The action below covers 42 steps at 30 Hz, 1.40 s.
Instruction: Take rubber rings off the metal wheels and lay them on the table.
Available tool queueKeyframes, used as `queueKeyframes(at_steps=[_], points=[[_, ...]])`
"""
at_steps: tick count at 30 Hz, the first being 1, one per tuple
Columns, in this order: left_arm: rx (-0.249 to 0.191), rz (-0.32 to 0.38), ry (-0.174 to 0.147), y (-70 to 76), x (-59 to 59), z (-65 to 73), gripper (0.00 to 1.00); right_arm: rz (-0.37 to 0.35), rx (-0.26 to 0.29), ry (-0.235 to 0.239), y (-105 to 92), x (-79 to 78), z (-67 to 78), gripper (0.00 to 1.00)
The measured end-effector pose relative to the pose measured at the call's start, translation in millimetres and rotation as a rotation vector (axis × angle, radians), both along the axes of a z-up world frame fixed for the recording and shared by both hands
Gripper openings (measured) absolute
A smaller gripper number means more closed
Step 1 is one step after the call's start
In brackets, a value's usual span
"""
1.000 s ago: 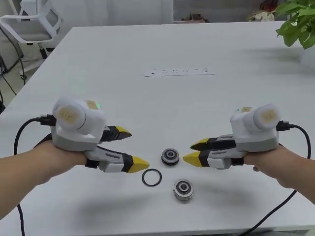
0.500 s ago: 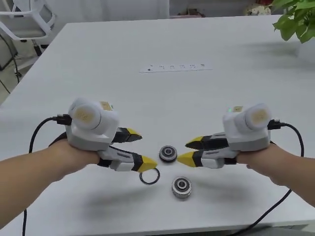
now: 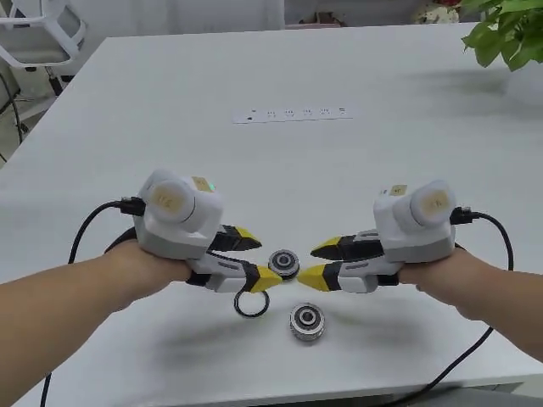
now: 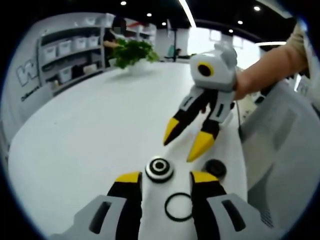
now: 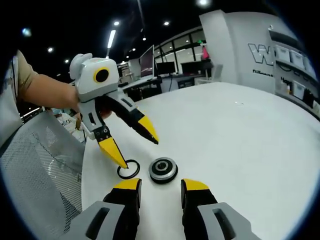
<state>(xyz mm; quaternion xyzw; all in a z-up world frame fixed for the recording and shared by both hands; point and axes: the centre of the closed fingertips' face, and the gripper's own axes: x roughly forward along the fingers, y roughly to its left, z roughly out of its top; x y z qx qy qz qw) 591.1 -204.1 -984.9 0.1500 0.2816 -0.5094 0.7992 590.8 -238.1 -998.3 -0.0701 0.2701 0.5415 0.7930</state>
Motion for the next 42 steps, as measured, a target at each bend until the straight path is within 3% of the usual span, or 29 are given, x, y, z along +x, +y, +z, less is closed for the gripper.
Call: queueKeyframes(at_steps=[18, 23, 27, 42], points=[[0.027, 0.013, 0.024, -14.6, 13.7, -14.8, 0.23, 0.0, 0.002, 0.011, -0.6, -2.9, -3.2, 0.29], [0.041, 0.022, 0.018, -15.8, 16.0, -17.6, 0.19, -0.004, 0.001, 0.012, -2.0, -2.8, -4.5, 0.29], [0.069, 0.022, -0.016, -15.0, 17.9, -17.6, 0.15, -0.006, 0.0, 0.013, -2.2, -2.4, -5.3, 0.28], [0.047, 0.058, -0.028, -15.8, 19.1, -16.6, 0.14, 0.021, -0.033, -0.02, 14.1, 5.1, -12.0, 0.29]])
